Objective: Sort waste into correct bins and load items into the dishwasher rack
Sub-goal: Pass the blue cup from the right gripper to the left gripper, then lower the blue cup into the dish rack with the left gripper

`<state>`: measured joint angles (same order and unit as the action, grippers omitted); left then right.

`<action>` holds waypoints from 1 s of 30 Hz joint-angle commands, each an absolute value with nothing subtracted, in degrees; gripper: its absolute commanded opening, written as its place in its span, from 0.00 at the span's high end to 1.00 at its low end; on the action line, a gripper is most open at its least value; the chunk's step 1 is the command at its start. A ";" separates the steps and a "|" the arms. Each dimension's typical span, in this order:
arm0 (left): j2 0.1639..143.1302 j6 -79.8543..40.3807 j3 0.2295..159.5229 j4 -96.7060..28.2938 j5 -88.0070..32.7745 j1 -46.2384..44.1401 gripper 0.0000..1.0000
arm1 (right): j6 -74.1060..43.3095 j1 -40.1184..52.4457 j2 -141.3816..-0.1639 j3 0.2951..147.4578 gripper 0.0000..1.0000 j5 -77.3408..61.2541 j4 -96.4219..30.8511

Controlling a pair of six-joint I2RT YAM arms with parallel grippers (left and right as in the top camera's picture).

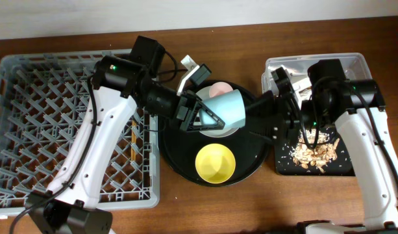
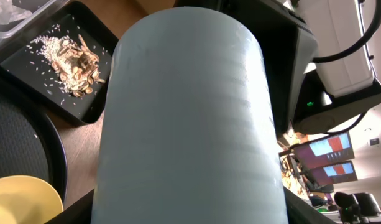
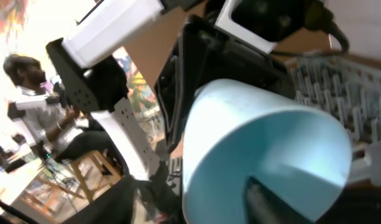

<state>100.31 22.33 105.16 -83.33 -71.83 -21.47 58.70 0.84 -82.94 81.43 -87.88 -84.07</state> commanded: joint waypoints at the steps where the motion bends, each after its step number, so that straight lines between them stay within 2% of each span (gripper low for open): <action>1: 99.98 22.61 105.45 -83.20 -68.40 -19.49 0.72 | 56.36 0.67 -82.96 81.30 0.32 -85.10 -84.14; 6: 99.92 12.16 107.74 -83.15 -52.51 -12.25 0.74 | 49.19 -3.09 -82.96 81.32 0.22 -77.34 -84.12; 8: 99.92 5.69 109.97 -83.15 -41.69 -9.15 0.74 | 46.06 -4.29 -82.96 81.30 0.13 -72.66 -83.99; 10: 99.92 -2.07 112.12 -83.20 -26.41 -6.66 0.74 | 42.76 -4.97 -82.98 81.30 0.11 -67.70 -83.70; 11: 99.92 -4.47 112.73 -83.20 -20.73 -5.80 0.73 | 40.91 -4.99 -82.98 81.30 0.01 -64.12 -83.48; 14: 100.09 -8.12 113.10 -82.26 -7.73 -3.75 0.73 | 39.77 -4.89 -82.98 81.25 0.01 -58.30 -83.46; 20: 103.24 -8.32 113.10 -79.53 1.45 0.01 0.74 | 39.79 -4.91 -82.98 81.25 0.01 -54.57 -83.05; 26: 107.83 -9.21 113.10 -79.31 1.10 5.80 0.74 | 39.79 -4.91 -82.98 81.25 0.01 -52.07 -82.85; 30: 110.65 -9.41 113.10 -79.35 -1.06 7.94 0.73 | 39.77 -4.91 -82.98 81.25 0.01 -41.60 -82.85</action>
<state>108.57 -8.36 112.20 -79.46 -0.58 6.48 40.07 -4.69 -82.94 81.41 -49.95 -82.89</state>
